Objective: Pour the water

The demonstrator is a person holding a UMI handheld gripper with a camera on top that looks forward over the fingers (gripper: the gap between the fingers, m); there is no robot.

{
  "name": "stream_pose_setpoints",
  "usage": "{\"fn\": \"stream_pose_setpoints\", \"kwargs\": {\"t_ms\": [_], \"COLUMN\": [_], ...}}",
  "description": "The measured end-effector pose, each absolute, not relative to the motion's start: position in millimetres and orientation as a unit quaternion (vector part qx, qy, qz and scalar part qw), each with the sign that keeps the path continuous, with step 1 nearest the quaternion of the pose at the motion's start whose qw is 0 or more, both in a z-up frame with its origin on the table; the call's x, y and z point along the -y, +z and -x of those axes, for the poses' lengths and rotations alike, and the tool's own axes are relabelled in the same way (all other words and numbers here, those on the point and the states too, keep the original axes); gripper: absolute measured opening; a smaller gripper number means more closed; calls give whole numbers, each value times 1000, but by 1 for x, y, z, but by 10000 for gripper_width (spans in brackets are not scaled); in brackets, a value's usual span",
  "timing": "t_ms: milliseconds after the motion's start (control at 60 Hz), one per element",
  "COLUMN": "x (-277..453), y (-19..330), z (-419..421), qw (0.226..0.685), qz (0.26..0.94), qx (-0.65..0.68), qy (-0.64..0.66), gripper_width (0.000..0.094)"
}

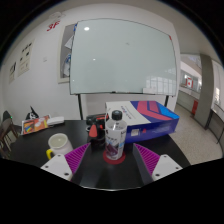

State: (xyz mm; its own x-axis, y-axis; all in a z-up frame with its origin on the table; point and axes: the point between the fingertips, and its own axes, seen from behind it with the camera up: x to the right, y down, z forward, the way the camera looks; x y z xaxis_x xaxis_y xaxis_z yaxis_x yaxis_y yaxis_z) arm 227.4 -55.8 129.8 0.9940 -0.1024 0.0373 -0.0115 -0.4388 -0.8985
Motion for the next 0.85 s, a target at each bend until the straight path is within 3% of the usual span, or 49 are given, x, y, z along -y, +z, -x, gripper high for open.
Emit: {"fn": "stream_pose_setpoints", "kwargs": {"t_ms": [417, 850], "x": [253, 309], "y": [198, 219], "z": [-179, -170], "qw": [528, 537], "qz": [846, 841], "qx": [-33, -23], "qy": [-64, -63], "gripper_width": [844, 843]}}
